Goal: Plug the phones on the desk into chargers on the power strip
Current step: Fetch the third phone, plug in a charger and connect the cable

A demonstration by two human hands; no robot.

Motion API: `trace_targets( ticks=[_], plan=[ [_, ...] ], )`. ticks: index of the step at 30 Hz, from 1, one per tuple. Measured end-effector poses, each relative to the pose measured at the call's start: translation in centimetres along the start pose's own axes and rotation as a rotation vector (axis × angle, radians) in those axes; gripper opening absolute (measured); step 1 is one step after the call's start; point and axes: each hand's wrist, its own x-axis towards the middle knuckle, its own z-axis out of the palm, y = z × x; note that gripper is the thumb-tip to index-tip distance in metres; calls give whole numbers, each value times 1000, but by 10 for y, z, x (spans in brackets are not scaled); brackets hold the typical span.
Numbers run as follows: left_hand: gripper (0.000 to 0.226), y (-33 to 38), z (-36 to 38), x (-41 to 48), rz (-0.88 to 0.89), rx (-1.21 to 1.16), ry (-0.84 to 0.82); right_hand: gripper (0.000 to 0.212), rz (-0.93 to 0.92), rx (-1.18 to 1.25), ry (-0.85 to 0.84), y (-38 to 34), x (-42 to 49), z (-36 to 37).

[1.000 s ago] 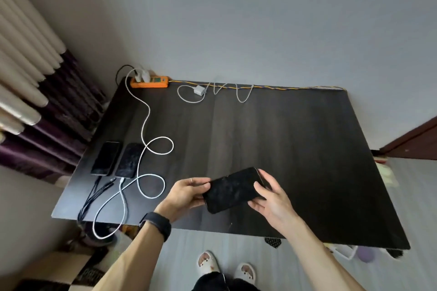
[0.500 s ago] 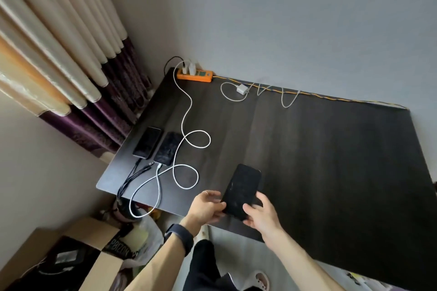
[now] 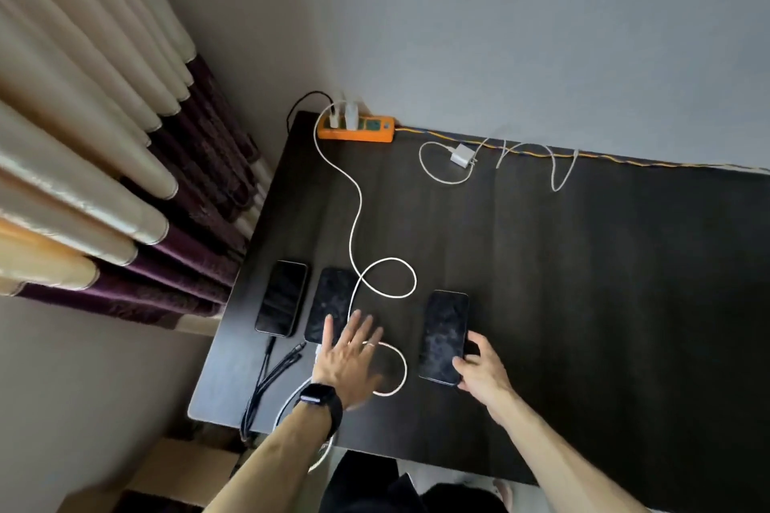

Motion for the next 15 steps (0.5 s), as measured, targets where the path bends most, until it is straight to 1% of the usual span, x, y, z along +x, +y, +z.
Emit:
trace_targets(
  ticks=[3,6,10,13,15],
  plan=[
    [70,-21,10,-3,59,16,-8,58,33,-30,2,-4,6,17],
    [59,-36,19,-11,135,-16,-13,61,30,-154,5,-4,9,31],
    [60,-46,27,-14,145,-23,-46,59,2,-234,62,-10,11,50],
    [62,-47,25,-11,139,-17,6,58,-30,-278,129,-22,14,59],
    [63,-44,21,-9,117,-26,-23,57,-71,-378,155,-30,17,60]
  ],
)
